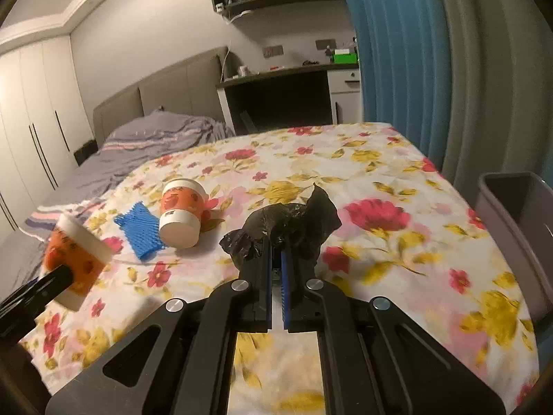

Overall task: Collect trash
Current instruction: 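Grasp the black plastic bag with the right tool while the left tool grasps the orange apple cup, then carry the black bag and orange apple cup over the grey bin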

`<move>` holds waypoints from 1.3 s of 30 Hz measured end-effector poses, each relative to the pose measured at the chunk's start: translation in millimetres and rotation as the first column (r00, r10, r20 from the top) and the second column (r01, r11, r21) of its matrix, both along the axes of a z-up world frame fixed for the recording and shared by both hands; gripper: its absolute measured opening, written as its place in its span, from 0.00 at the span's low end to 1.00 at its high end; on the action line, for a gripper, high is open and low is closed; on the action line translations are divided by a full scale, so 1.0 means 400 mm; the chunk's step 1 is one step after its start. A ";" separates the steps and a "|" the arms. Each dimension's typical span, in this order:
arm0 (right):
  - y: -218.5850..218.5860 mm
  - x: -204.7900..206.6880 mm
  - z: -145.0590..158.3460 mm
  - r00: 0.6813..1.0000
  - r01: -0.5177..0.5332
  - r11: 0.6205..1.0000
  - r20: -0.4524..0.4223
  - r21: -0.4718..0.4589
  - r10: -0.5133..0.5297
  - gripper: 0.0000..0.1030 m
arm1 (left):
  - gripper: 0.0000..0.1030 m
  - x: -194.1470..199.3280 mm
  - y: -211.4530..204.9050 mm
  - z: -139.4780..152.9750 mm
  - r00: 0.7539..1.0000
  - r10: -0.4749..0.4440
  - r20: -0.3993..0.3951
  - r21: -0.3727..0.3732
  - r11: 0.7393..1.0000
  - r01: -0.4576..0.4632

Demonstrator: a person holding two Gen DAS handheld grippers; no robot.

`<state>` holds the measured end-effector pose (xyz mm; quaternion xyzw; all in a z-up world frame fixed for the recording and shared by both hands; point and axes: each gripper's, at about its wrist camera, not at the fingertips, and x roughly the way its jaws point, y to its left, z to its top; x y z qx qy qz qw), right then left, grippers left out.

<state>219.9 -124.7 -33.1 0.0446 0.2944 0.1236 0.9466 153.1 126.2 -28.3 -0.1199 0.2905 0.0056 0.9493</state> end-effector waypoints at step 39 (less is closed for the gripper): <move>-0.335 -0.252 0.093 0.984 0.119 0.989 0.121 0.083 -0.129 0.05 | 0.58 -0.035 -0.398 0.054 0.975 -0.219 0.036 0.085 0.973 0.215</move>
